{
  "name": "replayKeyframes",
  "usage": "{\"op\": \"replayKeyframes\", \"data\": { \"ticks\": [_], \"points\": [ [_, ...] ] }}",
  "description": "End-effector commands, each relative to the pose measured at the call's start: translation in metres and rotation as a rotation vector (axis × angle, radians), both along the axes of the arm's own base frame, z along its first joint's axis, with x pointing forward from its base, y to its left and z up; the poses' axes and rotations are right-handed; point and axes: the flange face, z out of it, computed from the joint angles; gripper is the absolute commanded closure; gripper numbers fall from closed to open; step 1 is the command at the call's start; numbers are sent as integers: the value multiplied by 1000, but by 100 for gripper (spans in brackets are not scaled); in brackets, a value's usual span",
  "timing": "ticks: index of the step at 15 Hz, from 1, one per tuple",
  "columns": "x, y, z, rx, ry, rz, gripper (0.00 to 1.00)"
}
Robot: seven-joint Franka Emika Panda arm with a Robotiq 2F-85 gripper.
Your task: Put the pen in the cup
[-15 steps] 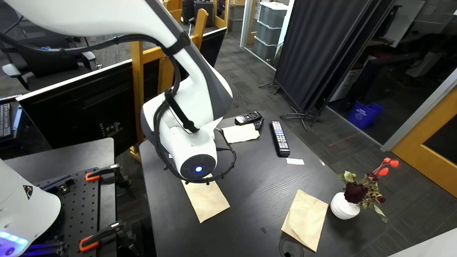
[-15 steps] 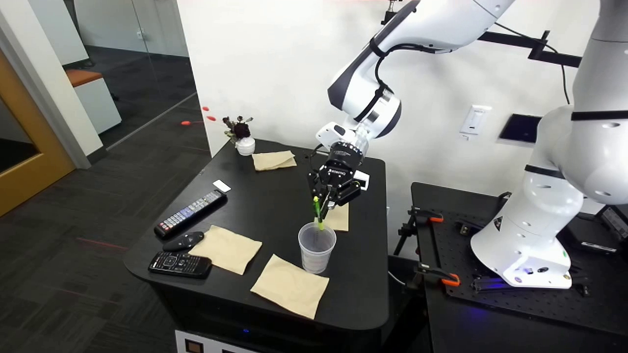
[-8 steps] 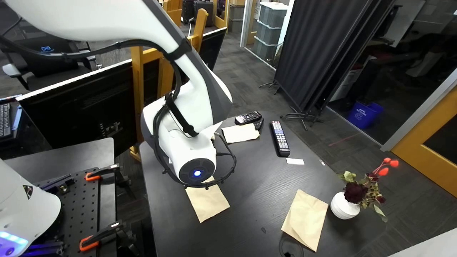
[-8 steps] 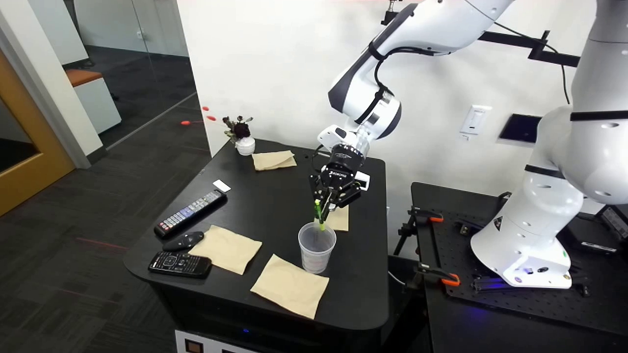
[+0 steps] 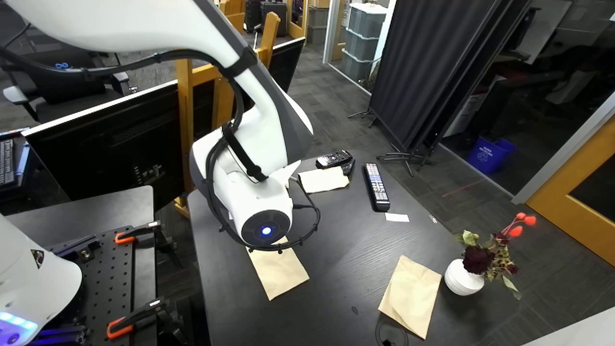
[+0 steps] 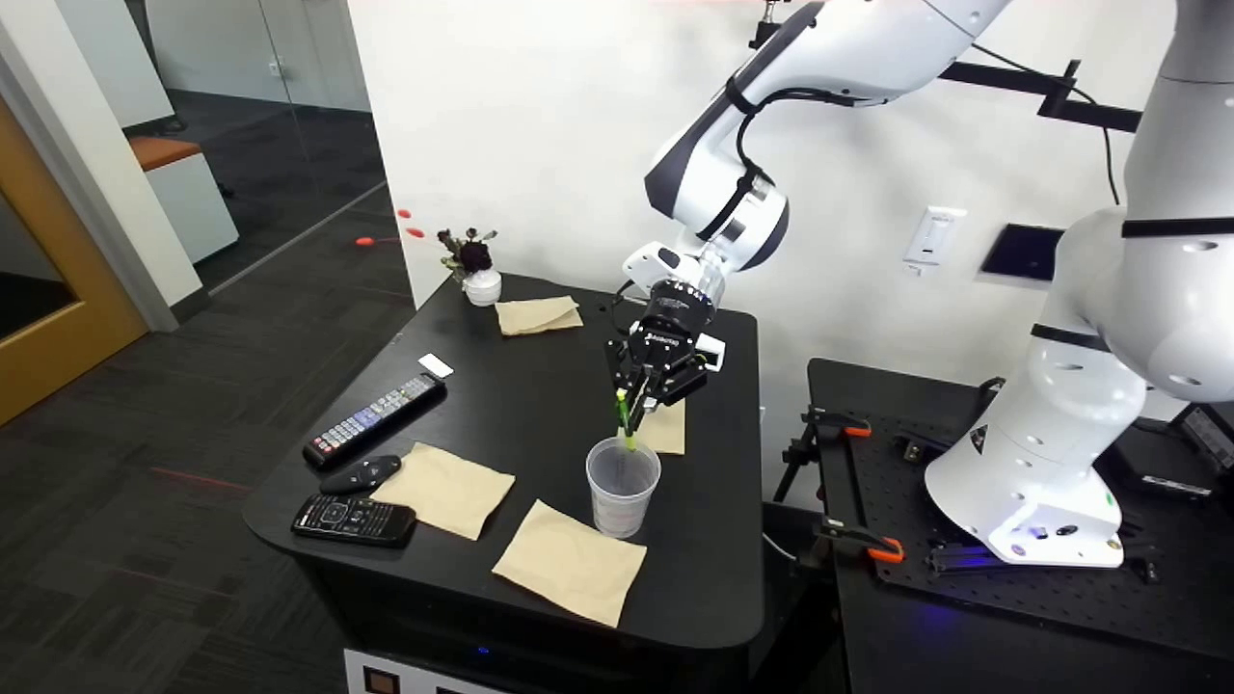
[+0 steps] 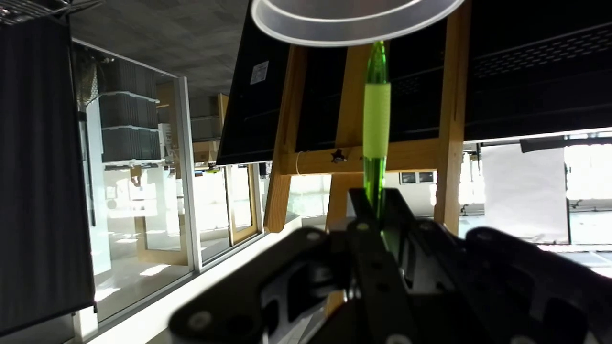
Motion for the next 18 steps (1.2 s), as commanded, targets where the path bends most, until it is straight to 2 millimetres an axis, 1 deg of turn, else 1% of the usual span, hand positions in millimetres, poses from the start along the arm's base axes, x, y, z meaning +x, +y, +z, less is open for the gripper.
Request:
{"op": "replayKeyframes", "data": {
  "ticks": [1,5,9,14,18],
  "points": [
    [0,-1,2,-32,-5,-2,97],
    [1,0,-3,-36,5,-8,97],
    [6,-2,-10,-36,12,-20,97],
    [3,-2,-16,-36,27,-35,97],
    [5,-2,-23,-38,36,-51,97]
  ]
}}
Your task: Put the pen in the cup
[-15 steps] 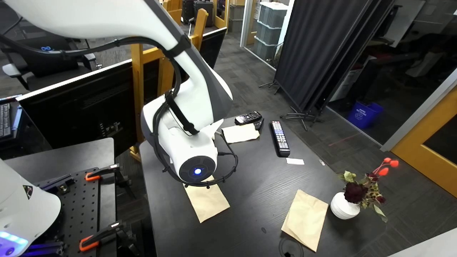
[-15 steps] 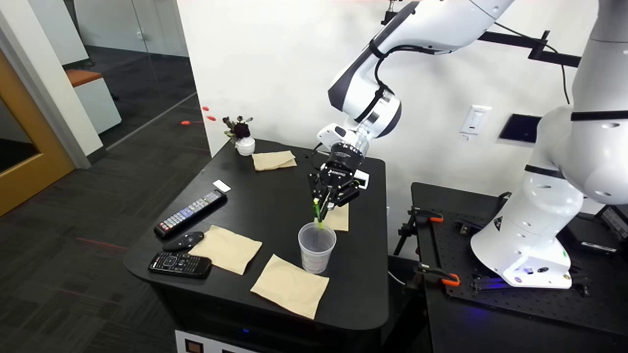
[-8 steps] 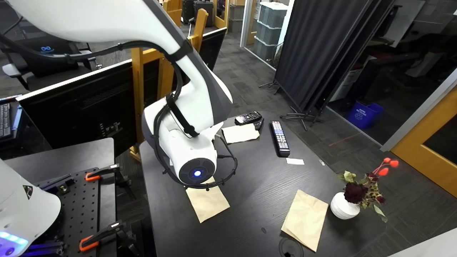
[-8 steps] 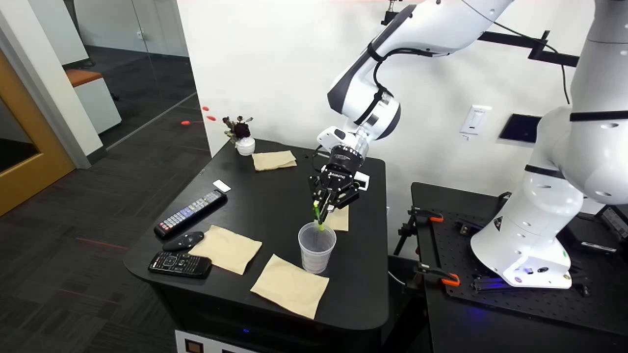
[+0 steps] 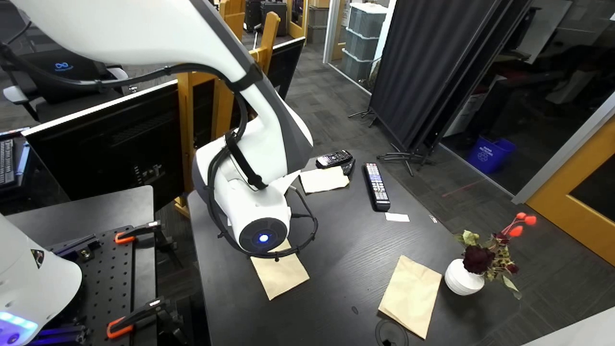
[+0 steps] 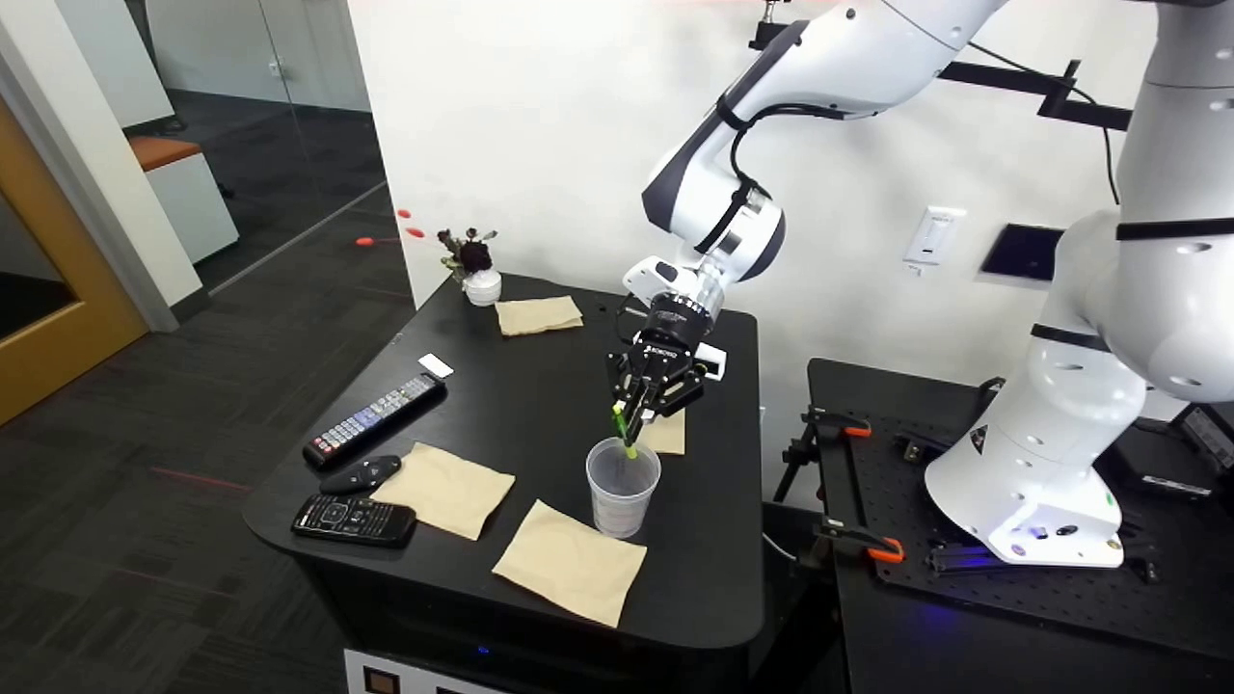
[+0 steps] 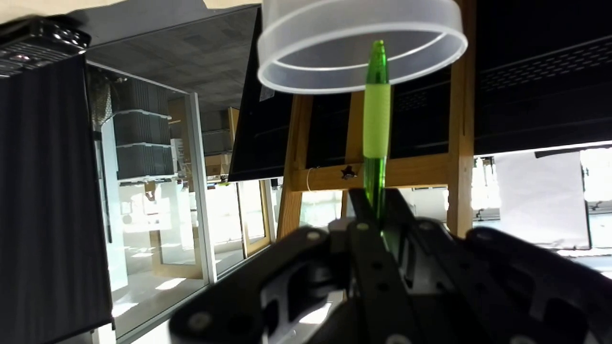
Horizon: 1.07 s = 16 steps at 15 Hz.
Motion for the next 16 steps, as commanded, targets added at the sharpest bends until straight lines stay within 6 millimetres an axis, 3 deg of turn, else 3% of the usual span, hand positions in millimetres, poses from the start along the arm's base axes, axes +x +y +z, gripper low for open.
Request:
{"op": "replayKeyframes", "data": {
  "ticks": [1,10,11,13,16],
  "points": [
    [8,1,-5,-24,1,-25,97],
    [19,-1,-17,-33,11,-71,97],
    [21,-1,-17,-37,8,-76,63],
    [24,-1,-16,-38,4,-83,55],
    [27,-2,-11,-36,-9,-93,33]
  ]
}}
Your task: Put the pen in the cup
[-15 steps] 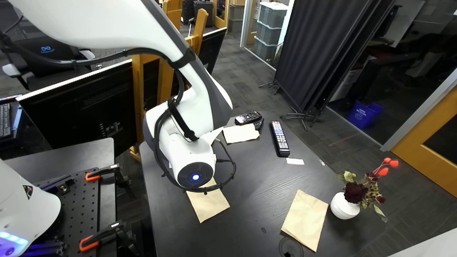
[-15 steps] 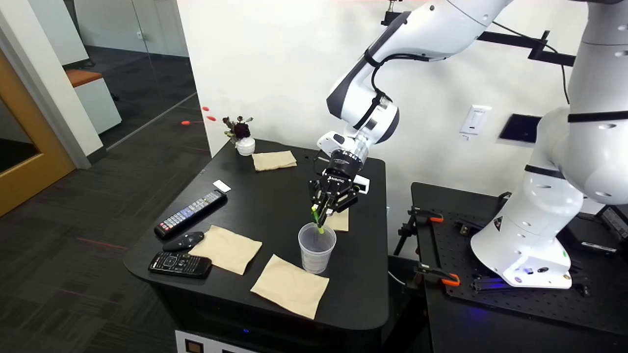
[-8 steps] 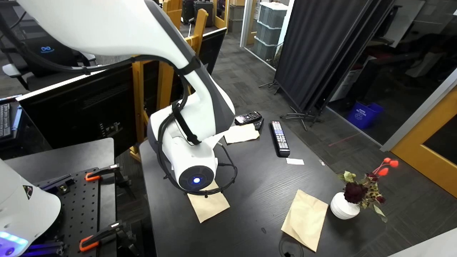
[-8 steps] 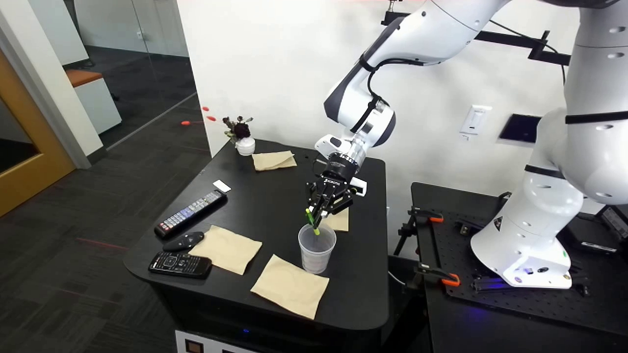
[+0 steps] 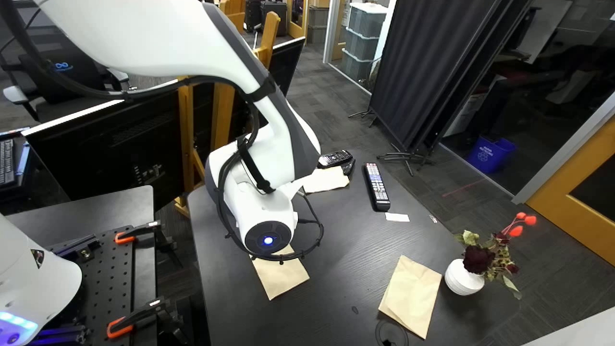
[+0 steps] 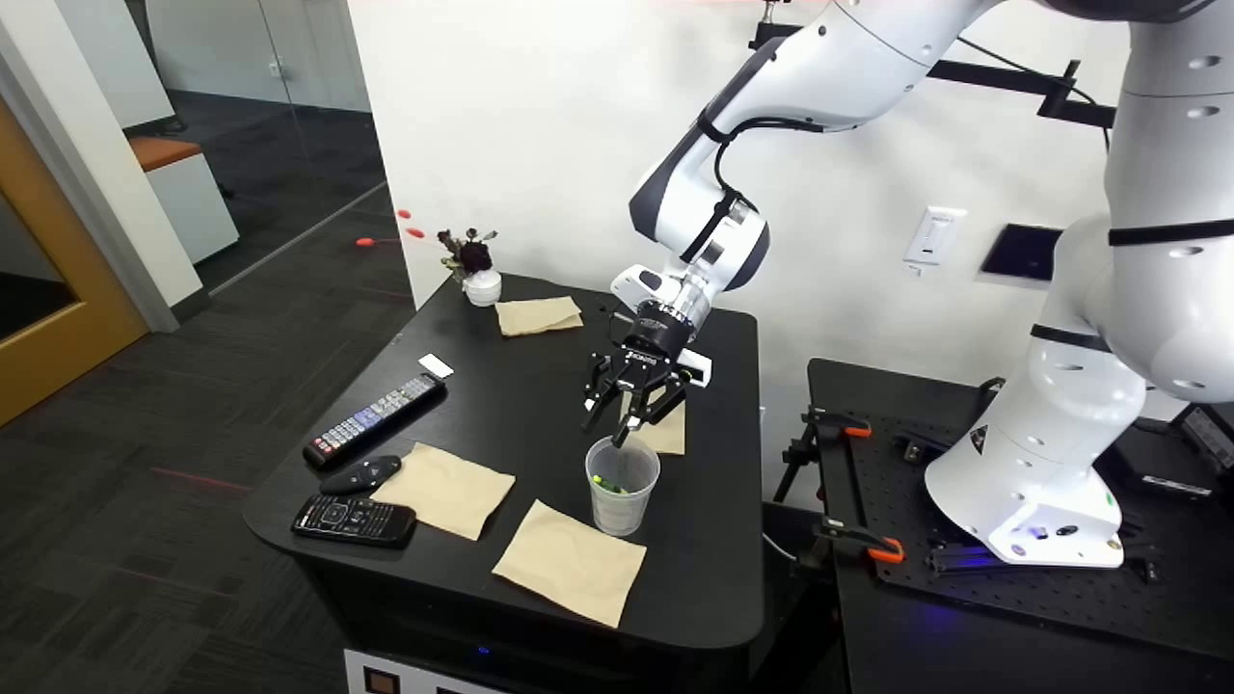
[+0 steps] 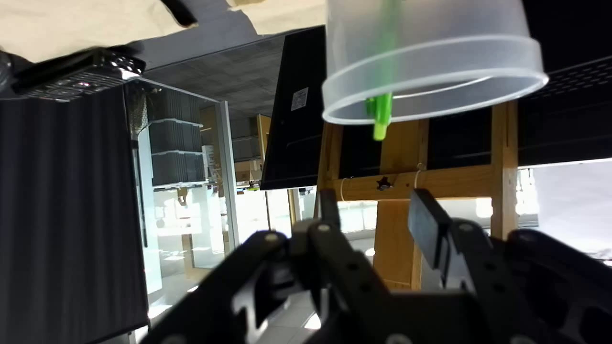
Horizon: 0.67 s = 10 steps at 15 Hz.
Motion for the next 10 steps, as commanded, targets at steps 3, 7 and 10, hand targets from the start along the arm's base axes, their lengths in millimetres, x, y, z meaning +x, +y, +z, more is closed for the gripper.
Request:
{"op": "replayKeyframes", "data": {
  "ticks": [3,7,10],
  "points": [
    [12,0,10,-16,-30,-26,10],
    [14,-4,16,-14,-41,-31,0],
    [15,-4,18,-12,-46,-31,0]
  ]
}}
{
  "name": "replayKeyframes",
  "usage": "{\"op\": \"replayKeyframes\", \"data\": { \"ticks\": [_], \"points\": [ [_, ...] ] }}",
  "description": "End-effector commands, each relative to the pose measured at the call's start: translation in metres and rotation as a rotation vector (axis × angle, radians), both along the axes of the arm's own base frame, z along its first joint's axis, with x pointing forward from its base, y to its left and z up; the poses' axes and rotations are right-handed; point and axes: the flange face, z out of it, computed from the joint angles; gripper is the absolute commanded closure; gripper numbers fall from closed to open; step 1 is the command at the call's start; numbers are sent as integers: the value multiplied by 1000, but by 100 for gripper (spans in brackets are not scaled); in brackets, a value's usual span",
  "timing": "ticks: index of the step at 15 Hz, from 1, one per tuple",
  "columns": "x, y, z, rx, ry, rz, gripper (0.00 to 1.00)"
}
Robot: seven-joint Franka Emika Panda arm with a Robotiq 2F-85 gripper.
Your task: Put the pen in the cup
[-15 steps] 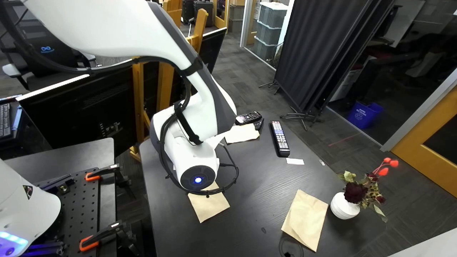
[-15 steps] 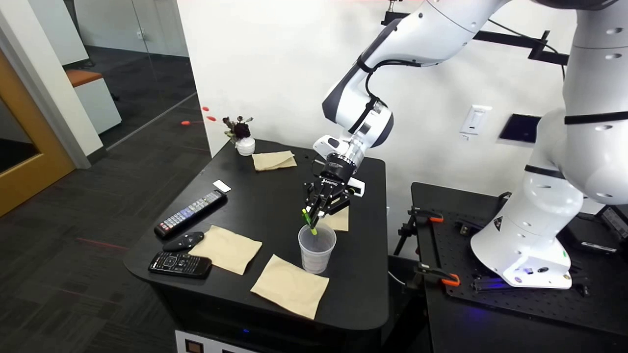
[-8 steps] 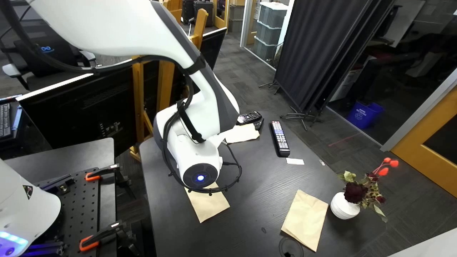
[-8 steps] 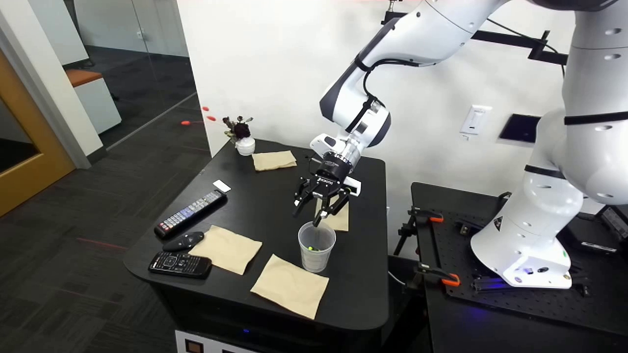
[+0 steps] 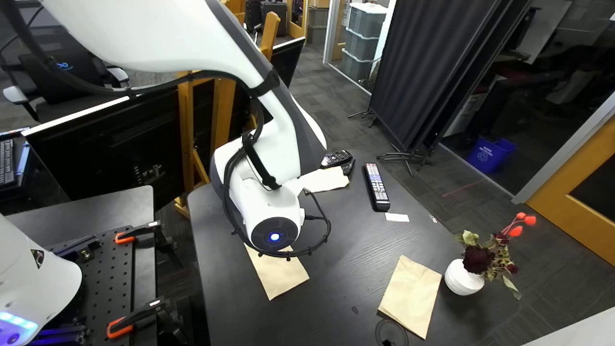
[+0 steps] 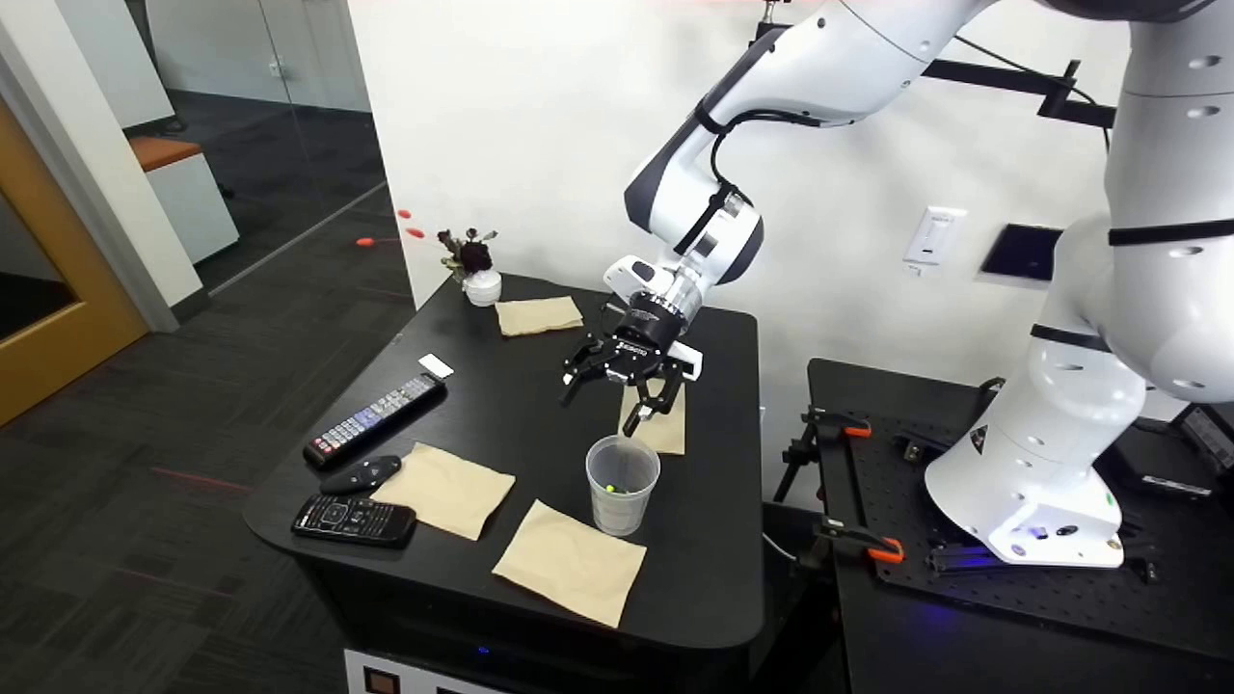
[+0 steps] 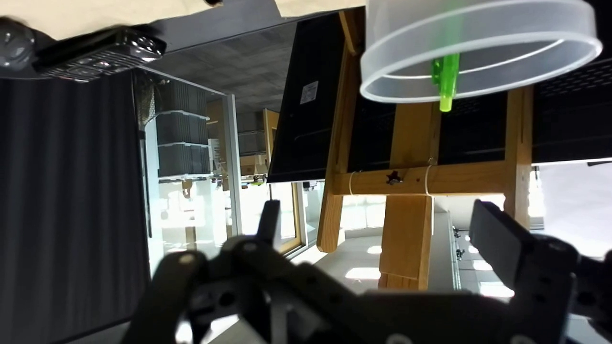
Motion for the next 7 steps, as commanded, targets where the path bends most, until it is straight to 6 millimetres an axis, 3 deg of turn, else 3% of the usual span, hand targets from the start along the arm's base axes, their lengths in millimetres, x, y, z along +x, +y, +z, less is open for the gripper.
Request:
{"op": "replayKeyframes", "data": {
  "ticks": [1,3,7],
  "points": [
    [3,0,12,-9,-21,-19,0],
    [1,-1,2,1,-3,-1,0],
    [1,-1,3,2,-6,-5,0]
  ]
}}
